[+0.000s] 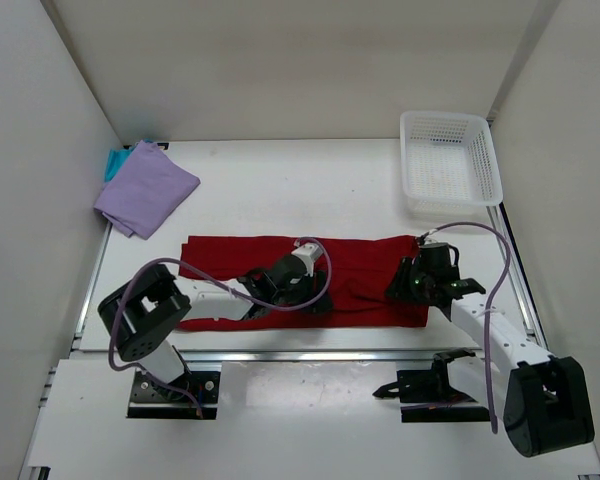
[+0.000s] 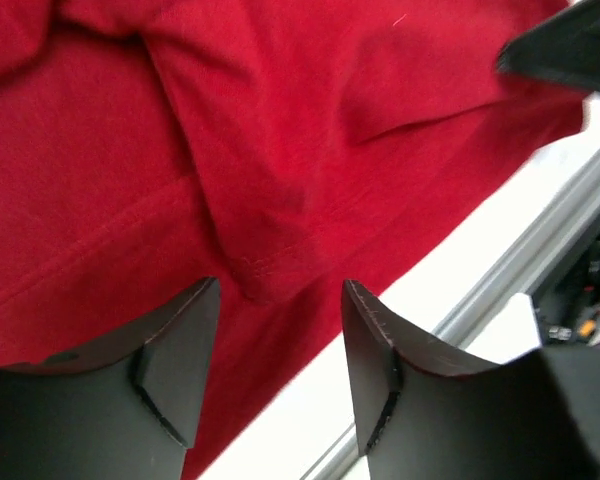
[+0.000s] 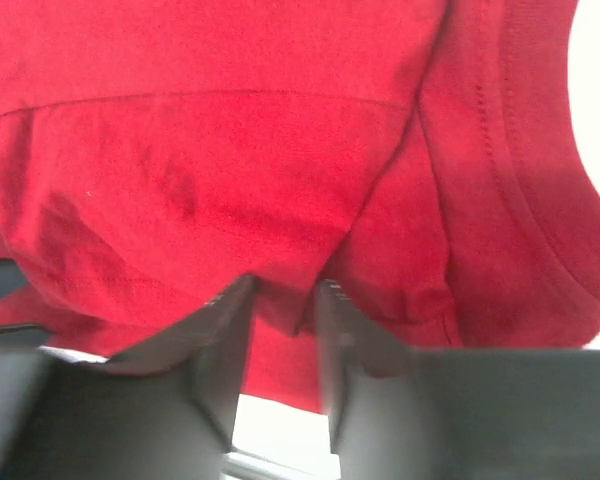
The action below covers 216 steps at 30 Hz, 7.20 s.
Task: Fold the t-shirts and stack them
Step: Fold the other side of the tshirt into a rectangle, then rotate the tshirt 90 degrees
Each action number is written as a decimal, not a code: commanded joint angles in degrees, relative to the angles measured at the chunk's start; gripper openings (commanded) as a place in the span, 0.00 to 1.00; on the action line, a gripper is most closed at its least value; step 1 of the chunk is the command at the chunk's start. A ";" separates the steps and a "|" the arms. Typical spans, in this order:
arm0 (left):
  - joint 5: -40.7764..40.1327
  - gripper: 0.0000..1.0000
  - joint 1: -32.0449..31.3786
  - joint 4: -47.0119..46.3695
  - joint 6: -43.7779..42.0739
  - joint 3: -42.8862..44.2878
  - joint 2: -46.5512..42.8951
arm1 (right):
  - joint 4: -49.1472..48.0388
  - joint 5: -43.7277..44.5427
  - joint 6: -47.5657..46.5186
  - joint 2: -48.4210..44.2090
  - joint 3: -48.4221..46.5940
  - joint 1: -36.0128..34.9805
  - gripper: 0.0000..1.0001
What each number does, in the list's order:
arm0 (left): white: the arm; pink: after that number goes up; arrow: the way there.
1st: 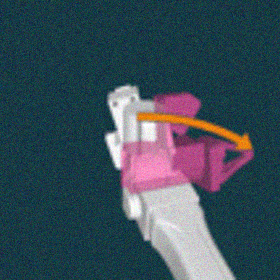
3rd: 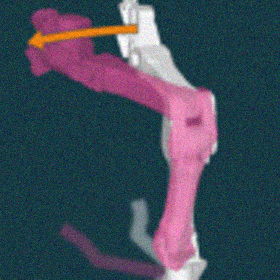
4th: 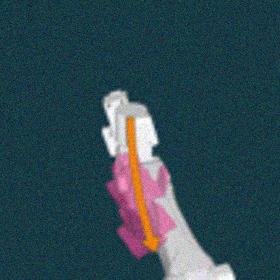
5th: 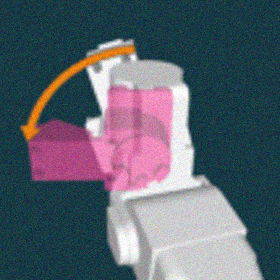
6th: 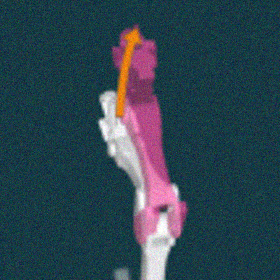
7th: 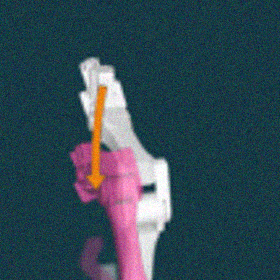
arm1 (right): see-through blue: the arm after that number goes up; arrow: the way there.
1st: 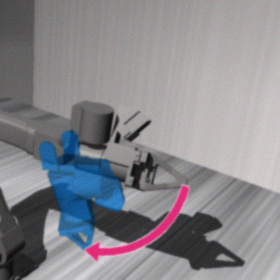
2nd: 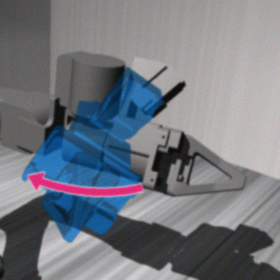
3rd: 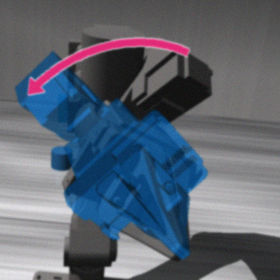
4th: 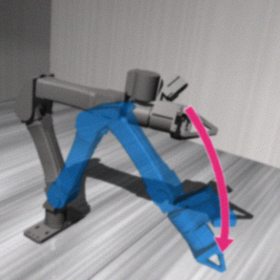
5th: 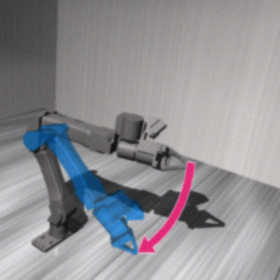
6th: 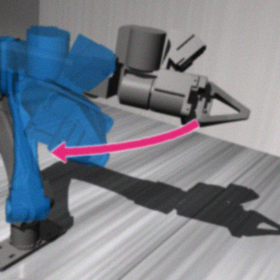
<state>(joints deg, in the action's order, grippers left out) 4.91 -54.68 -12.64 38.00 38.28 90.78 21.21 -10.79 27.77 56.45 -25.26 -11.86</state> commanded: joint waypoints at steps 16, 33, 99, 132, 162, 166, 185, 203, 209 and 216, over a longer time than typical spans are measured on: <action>5.63 0.22 4.75 -4.66 4.62 -3.04 -8.08 | 17.79 -10.30 -1.40 -5.47 -10.50 -2.63 0.00; 9.78 0.22 7.30 -6.78 6.38 -3.47 -3.25 | 6.74 -8.76 -6.68 8.41 -11.66 5.97 0.03; 9.59 0.27 5.45 -10.21 7.35 -1.54 4.49 | 0.23 0.24 7.65 -8.19 6.71 -1.42 0.06; 13.55 0.32 7.65 -7.13 7.35 -5.94 0.45 | -1.38 -0.21 2.03 -3.74 -4.19 6.32 0.33; 14.70 0.39 15.56 -11.62 7.00 -14.11 -2.62 | -31.76 1.74 0.62 28.01 -15.07 18.01 0.00; 14.60 0.38 16.70 -10.48 6.39 -14.73 -3.24 | -32.11 1.39 -1.22 34.51 -20.61 17.04 0.00; 16.53 0.40 29.26 -2.22 4.72 -17.81 -19.23 | -25.45 3.76 2.20 19.40 -11.75 2.30 0.10; 17.86 0.46 38.68 11.14 -1.35 -11.92 -29.79 | 4.73 -9.40 -5.70 84.10 -95.33 -8.62 0.00; 16.45 0.55 38.94 12.38 -1.00 -12.70 -30.14 | -1.75 -12.08 -5.79 79.82 -106.13 -11.78 0.35; 17.94 0.99 40.08 10.02 0.50 -15.69 -32.41 | -9.21 -9.61 -8.00 53.53 -75.04 -17.40 0.44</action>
<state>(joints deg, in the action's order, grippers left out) 21.91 -15.57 -1.21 38.13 23.86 60.95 18.85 -20.38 20.49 120.38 -111.18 -27.07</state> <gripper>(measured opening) 0.979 0.445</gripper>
